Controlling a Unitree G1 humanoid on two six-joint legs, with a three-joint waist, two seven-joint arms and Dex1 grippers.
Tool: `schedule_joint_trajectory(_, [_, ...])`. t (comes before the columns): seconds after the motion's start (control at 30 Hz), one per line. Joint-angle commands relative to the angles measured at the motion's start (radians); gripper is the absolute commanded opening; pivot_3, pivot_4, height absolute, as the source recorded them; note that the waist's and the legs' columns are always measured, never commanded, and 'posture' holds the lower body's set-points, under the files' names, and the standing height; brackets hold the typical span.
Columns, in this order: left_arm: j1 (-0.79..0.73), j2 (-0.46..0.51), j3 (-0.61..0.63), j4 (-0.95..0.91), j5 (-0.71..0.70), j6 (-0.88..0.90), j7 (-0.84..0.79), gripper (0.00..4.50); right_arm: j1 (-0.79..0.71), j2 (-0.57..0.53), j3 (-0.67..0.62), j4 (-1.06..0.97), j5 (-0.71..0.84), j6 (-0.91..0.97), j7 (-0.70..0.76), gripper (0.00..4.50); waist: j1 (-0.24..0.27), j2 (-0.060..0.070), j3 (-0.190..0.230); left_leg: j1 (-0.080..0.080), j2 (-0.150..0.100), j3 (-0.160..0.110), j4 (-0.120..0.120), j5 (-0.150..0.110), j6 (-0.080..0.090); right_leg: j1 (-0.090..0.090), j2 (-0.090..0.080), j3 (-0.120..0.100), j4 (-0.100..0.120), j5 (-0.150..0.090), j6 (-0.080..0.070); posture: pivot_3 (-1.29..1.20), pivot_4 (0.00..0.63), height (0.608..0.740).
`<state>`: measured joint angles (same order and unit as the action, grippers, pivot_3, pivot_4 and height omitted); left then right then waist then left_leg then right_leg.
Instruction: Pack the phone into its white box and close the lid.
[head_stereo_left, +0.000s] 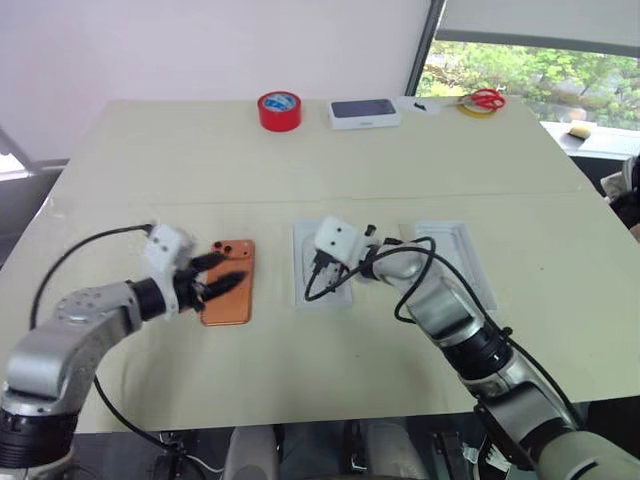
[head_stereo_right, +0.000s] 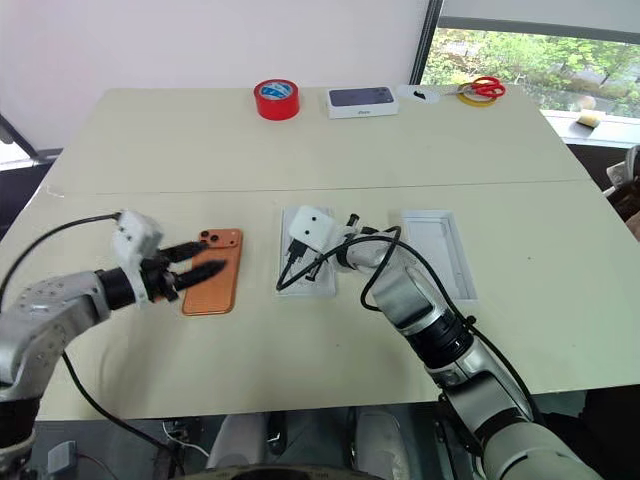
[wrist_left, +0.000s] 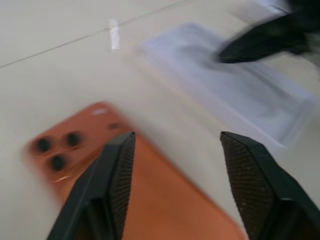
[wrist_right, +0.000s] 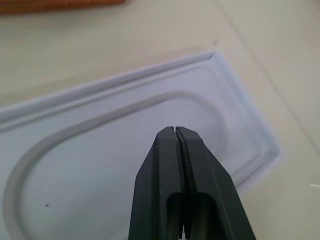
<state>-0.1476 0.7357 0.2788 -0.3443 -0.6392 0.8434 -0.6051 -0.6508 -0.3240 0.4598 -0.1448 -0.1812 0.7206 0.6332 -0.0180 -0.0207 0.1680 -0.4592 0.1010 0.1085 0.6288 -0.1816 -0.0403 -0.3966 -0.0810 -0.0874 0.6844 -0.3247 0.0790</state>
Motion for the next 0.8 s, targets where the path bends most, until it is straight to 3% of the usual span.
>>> schedule_joint_trajectory(0.03, [-0.006, 0.025, 0.083, 0.023, -0.028, 0.099, 0.052, 4.48, -0.043, 0.049, -0.009, -0.046, 0.024, 0.007, 0.004, 0.0, -0.002, 0.0, 0.0, 0.0, 0.0, 0.0, 0.0, 0.0, 0.0, 0.0, 0.0, 0.0, 0.0, 0.0, 0.0, 0.0, 0.15, 0.73])
schedule_joint_trajectory(0.13, [-0.019, 0.037, 0.087, 0.064, -0.032, 0.214, 0.095, 4.48, -0.075, 0.079, 0.042, -0.016, 0.013, 0.0, 0.023, 0.0, 0.0, 0.0, 0.0, 0.0, 0.0, 0.0, 0.0, 0.0, 0.0, 0.0, 0.0, 0.0, 0.0, 0.0, 0.0, 0.0, 0.15, 0.73])
schedule_joint_trajectory(0.23, [-0.084, -0.014, 0.15, 0.139, -0.097, 0.396, 0.167, 4.48, -0.106, 0.117, 0.087, 0.022, 0.021, 0.006, 0.055, 0.0, 0.007, 0.0, 0.0, 0.0, 0.0, 0.0, 0.001, 0.0, 0.0, 0.0, 0.0, 0.0, 0.0, 0.0, 0.0, 0.0, 0.15, 0.73])
schedule_joint_trajectory(0.33, [-0.086, 0.001, 0.12, 0.124, -0.113, 0.503, 0.161, 4.48, -0.128, 0.142, 0.136, 0.069, 0.016, 0.01, 0.088, 0.0, 0.004, -0.002, -0.001, 0.0, 0.0, -0.001, 0.001, 0.0, 0.0, 0.001, 0.0, -0.001, 0.0, 0.0, 0.0, 0.0, 0.15, 0.73])
schedule_joint_trajectory(0.5, [-0.132, -0.081, 0.137, 0.129, -0.18, 0.696, 0.173, 4.48, -0.172, 0.191, 0.196, 0.183, -0.01, -0.011, 0.096, 0.0, 0.005, -0.002, -0.001, 0.0, 0.0, -0.001, 0.001, 0.0, 0.0, 0.001, -0.001, -0.001, 0.0, 0.0, 0.0, 0.0, 0.15, 0.73])
schedule_joint_trajectory(0.8, [-0.136, -0.218, 0.127, 0.078, -0.26, 0.771, 0.214, 4.48, -0.18, 0.181, 0.27, 0.241, -0.086, -0.068, 0.11, 0.0, 0.008, 0.0, -0.003, 0.004, -0.001, -0.001, 0.001, 0.0, 0.0, 0.005, -0.002, -0.001, 0.0, 0.0, 0.0, 0.0, 0.15, 0.73])
